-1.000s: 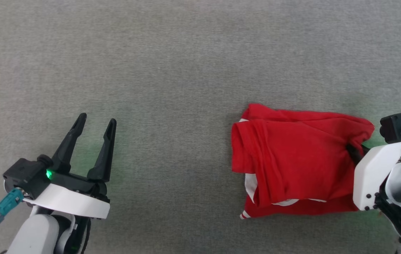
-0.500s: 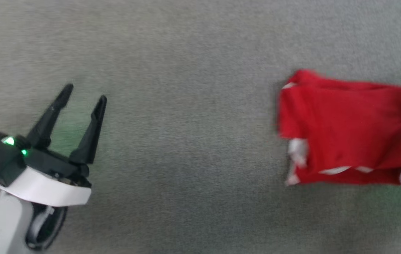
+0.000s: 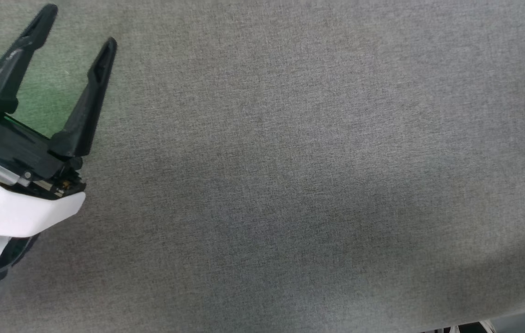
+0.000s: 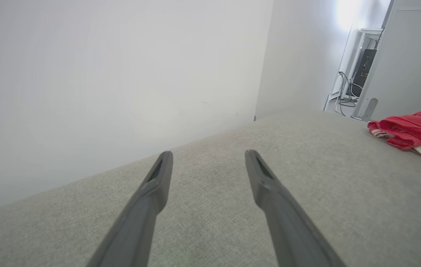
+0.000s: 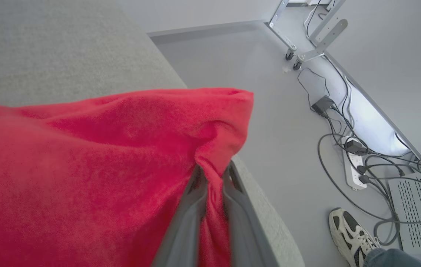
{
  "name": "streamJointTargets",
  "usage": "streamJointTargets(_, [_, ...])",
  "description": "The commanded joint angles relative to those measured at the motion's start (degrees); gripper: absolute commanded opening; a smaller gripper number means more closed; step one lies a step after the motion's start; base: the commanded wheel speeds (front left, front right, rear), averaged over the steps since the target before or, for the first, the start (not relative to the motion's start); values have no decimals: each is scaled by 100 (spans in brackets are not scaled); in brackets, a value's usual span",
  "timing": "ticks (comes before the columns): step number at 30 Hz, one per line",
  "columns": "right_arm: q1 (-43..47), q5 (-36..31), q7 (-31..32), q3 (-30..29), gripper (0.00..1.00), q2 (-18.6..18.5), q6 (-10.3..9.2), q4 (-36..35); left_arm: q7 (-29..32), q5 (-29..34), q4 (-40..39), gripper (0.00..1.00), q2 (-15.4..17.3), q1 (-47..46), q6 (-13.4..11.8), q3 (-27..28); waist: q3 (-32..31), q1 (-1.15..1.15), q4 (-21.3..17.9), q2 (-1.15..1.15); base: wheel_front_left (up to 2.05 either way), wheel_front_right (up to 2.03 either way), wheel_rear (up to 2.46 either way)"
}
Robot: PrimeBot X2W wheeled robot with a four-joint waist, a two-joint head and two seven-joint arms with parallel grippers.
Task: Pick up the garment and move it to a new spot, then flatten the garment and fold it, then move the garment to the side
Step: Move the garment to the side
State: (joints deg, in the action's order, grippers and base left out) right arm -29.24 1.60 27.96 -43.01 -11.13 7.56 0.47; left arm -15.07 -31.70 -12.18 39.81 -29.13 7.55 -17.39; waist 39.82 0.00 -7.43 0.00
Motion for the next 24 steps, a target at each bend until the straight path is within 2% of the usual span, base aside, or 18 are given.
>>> streamJointTargets(1, [-226,-78,-167,-91,0,-77,-15,112,-11,2,-56,100,61,-74,-14,23,75,0,-16,0,0,0,0])
streamJointTargets(8, [-881,-565,-713,-285,0,-158,-15,583,-11,-16,-219,100,224,-9,-14,140,214,0,-19,0,0,0,0])
streamJointTargets(17, [-1496,-1246,-1251,-109,0,-131,-14,1310,-11,-59,-255,100,354,117,-14,335,320,0,-37,0,0,0,0])
streamJointTargets(18, [-1520,-1297,-1327,-80,2,-149,-14,1379,-11,-70,-242,100,317,118,-14,327,283,0,-29,0,0,0,0])
streamJointTargets(19, [-1525,-1340,-1374,-59,20,-165,-14,1462,-11,-72,-215,100,275,122,-14,320,234,0,-18,0,0,0,0])
streamJointTargets(20, [-1531,-1377,-1405,-33,66,-182,-14,1547,-11,-93,-182,100,225,135,-14,324,182,0,-5,0,0,0,0])
streamJointTargets(21, [-1518,-1405,-1451,7,100,-214,-14,1604,-11,-109,-144,100,175,153,-14,325,115,0,12,0,0,0,0])
streamJointTargets(24, [-1352,-1454,-1558,219,100,-372,-15,1735,-11,-128,3,100,-20,266,-14,330,-154,0,89,0,0,0,0])
